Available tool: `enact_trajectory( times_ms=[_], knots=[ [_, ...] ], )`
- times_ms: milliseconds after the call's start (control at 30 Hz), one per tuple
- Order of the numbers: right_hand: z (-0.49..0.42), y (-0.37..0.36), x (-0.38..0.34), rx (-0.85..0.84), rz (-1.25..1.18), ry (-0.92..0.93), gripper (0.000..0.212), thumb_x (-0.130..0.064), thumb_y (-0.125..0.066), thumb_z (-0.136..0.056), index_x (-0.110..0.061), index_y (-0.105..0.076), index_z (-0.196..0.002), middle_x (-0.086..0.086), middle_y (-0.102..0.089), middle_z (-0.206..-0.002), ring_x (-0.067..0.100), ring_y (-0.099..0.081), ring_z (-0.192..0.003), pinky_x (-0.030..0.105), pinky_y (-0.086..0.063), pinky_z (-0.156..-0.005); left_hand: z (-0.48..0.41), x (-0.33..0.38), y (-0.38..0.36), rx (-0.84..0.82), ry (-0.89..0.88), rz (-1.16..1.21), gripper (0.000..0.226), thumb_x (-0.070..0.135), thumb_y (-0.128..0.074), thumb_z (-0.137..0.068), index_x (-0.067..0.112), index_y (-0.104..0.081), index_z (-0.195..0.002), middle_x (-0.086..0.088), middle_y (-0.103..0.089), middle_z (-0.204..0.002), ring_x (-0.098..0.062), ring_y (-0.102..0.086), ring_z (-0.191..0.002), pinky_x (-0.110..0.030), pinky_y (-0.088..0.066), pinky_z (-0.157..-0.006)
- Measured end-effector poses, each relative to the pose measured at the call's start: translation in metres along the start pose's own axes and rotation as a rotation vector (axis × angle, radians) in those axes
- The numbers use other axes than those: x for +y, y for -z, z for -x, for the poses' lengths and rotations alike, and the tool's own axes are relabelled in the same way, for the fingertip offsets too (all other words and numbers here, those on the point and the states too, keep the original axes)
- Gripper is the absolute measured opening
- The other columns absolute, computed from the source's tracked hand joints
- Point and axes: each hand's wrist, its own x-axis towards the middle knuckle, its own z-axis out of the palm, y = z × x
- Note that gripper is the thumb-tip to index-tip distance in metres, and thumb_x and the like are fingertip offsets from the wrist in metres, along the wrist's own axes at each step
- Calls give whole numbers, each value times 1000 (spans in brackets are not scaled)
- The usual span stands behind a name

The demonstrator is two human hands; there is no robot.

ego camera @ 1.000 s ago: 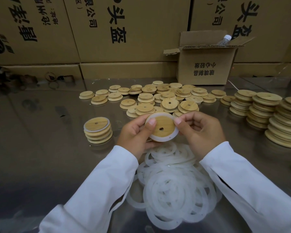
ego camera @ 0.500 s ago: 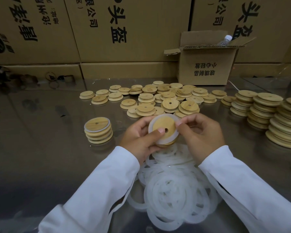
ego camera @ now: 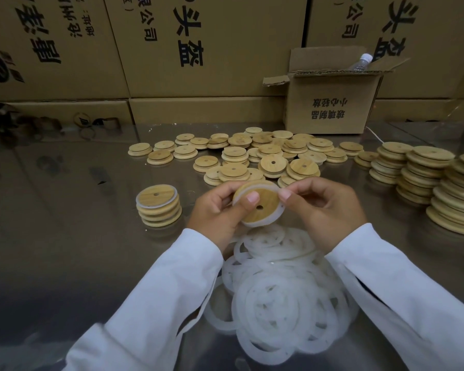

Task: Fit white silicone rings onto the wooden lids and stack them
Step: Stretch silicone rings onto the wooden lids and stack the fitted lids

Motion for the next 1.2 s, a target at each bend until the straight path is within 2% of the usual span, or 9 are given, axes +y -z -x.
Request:
enact_trajectory(
  times_ms=[167, 300, 400, 567, 700, 800, 867, 967, 1200],
  knots=[
    [0, 1, -3, -14, -25, 48, 14, -12, -69, -78, -21, -67, -67, -17, -65, -60, -5, -58, -61, 4, -41, -60, -1, 1, 0, -4, -9, 69, 15, 23, -75, -69, 19, -73, -83, -5, -72, -87, -20, -66, -84, -33, -54, -79],
    [5, -3, -3, 9, -72, 78, 11, -11, -68, -78, -18, -66, -71, -8, -66, -68, 3, -60, -65, 10, -46, -64, 2, 0, -1, 18, 22, 52, 28, 27, -71, -63, 13, -70, -88, -9, -71, -88, -23, -66, -84, -42, -53, -82],
    [8, -6, 0, 43, -57, 64, 9, -17, -71, -75, -23, -65, -72, -9, -68, -71, 7, -63, -71, 15, -49, -68, 2, 1, -2, 43, 46, 38, 31, 29, -69, -62, 11, -68, -87, -9, -71, -84, -23, -66, -80, -41, -55, -77],
    [8, -8, 3, 80, 23, 44, 9, -24, -71, -72, -25, -64, -66, -13, -69, -71, 6, -65, -69, 25, -50, -69, 1, 1, -3, 34, 69, 74, 28, 28, -67, -62, 11, -67, -84, -4, -71, -76, -16, -67, -72, -33, -56, -69],
    [7, -6, 5, 84, 79, 13, 12, -21, -71, -74, -23, -65, -64, -9, -69, -70, 9, -65, -73, 32, -53, -72, 0, -1, 0, 9, 101, 9, 22, 24, -79, -63, 19, -70, -82, -5, -72, -81, -22, -67, -80, -40, -55, -76],
    [8, -7, 4, 23, 134, 23, 13, -18, -72, -74, -23, -65, -64, -9, -69, -72, 8, -64, -74, 36, -54, -75, 0, -4, 2, -5, 97, -128, 10, 24, -75, -70, 25, -73, -80, -5, -73, -85, -23, -66, -85, -40, -52, -82],
    [8, -7, 3, -4, 150, 24, 14, -17, -72, -74, -24, -65, -63, -9, -68, -71, 7, -64, -73, 34, -53, -74, 1, -4, 2, -18, 69, -148, 8, 22, -72, -74, 22, -73, -82, -7, -72, -86, -22, -66, -84, -39, -51, -82],
    [5, -4, 2, -27, 82, -39, 16, -16, -73, -74, -23, -67, -62, -10, -68, -66, 5, -63, -68, 24, -50, -69, 1, -2, 3, -34, 36, -163, 23, 29, -69, -66, 19, -71, -87, -7, -72, -87, -21, -65, -84, -36, -52, -80],
    [-1, 5, -1, -94, 2, -94, 12, -19, -73, -75, -22, -69, -64, -15, -66, -59, -5, -58, -60, 8, -45, -59, -1, 4, 2, -28, -29, -157, 13, 11, -65, -78, 16, -67, -90, -4, -70, -87, -15, -64, -80, -28, -51, -74]
  ],
)
